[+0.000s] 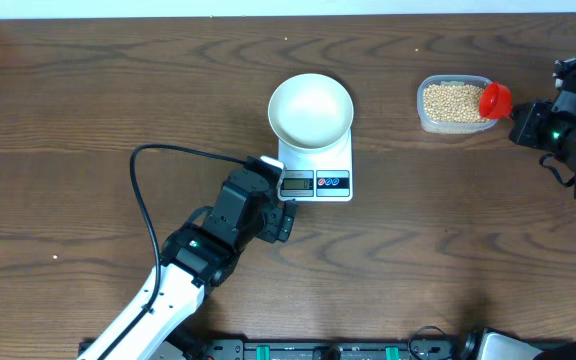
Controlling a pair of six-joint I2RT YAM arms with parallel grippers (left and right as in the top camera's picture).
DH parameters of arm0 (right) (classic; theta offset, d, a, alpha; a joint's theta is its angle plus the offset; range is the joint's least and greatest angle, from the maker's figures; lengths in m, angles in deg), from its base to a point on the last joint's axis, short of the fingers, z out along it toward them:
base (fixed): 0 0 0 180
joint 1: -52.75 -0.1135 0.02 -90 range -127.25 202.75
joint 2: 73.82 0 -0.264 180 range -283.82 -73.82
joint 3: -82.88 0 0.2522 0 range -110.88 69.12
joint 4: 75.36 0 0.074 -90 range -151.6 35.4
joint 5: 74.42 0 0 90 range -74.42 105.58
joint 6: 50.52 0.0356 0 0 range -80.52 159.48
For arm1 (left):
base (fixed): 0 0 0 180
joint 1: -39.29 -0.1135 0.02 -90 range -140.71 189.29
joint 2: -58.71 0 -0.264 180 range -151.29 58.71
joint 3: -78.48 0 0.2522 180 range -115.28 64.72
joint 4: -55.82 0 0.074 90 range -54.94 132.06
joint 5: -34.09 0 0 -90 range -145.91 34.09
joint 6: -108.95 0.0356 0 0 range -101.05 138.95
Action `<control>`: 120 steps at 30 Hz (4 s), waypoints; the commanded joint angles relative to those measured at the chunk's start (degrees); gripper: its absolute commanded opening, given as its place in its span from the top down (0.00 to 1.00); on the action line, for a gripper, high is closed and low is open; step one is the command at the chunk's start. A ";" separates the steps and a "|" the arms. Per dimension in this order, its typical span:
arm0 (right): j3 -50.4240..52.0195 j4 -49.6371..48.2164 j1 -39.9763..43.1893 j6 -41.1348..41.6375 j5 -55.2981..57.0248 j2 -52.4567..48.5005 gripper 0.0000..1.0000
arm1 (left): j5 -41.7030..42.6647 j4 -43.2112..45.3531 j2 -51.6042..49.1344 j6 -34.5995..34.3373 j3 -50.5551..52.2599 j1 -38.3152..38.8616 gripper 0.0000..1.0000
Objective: Scoop item into bowl and weigh 50g on scale
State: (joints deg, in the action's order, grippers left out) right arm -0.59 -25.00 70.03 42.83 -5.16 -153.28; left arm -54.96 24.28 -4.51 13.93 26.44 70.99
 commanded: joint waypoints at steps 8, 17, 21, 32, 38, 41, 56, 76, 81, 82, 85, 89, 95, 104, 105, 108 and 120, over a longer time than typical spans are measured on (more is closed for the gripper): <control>-6.69 2.80 -4.50 -2.54 6.69 -6.14 0.99 | -0.31 -0.13 -0.11 0.48 -0.09 -0.13 0.13; -20.22 8.02 -10.14 -7.67 15.15 -17.51 0.99 | -0.31 -0.13 -0.11 0.48 -0.09 -0.13 0.13; -20.65 8.76 -11.08 -10.67 18.97 -19.76 0.99 | -0.31 -0.13 -0.11 0.48 -0.09 -0.13 0.13; -20.61 11.41 -11.06 -12.17 20.57 -23.80 0.99 | -0.31 -0.13 -0.11 0.48 -0.09 -0.13 0.13; -20.61 11.63 -10.99 -10.60 19.26 -26.45 0.99 | -0.31 -0.13 -0.11 0.48 -0.09 -0.13 0.13; -20.59 11.63 -10.86 -9.92 14.58 -27.50 0.99 | -0.31 -0.13 -0.11 0.48 -0.09 -0.13 0.13; -20.59 12.04 -6.88 -5.05 -0.20 -31.30 0.99 | -0.31 -0.13 -0.11 0.48 -0.09 -0.13 0.13; -20.59 13.18 3.74 0.94 -12.50 -31.67 0.99 | -0.31 -0.13 -0.11 0.48 -0.09 -0.13 0.13; -20.59 13.18 3.34 0.90 -14.25 -34.34 0.99 | -0.31 -0.15 -0.11 0.48 -0.09 -0.13 0.12; -20.59 13.20 3.26 0.90 -14.69 -34.93 0.99 | -0.31 -0.15 -0.11 0.48 -0.09 -0.13 0.12; -20.59 13.09 2.67 0.90 -15.30 -36.85 0.99 | -0.31 -0.13 -0.11 0.48 -0.09 -0.13 0.13; -20.59 12.90 2.34 0.90 -16.20 -38.58 0.99 | -0.31 -0.13 -0.11 0.48 -0.09 -0.13 0.13; -20.59 12.07 2.14 0.92 -17.97 -39.06 0.99 | -0.31 -0.13 -0.11 0.48 -0.09 -0.13 0.12; -20.59 12.37 3.39 -0.31 -28.68 -39.06 0.99 | -0.31 -0.13 -0.11 0.48 -0.09 -0.13 0.12; -20.59 12.46 3.78 -0.59 -29.53 -39.06 0.99 | -0.31 -0.13 -0.11 0.48 -0.09 -0.13 0.12; -20.59 12.57 5.05 -0.66 -30.01 -39.06 0.99 | -0.31 -0.13 -0.11 0.48 -0.09 -0.13 0.12; -20.59 17.05 9.44 -4.50 -29.81 -39.06 0.99 | -0.31 -0.13 -0.11 0.48 -0.09 -0.13 0.13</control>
State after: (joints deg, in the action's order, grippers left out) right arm -21.05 -9.00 78.18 40.95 -32.94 -191.91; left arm -54.96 24.25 -4.51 13.91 26.44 70.99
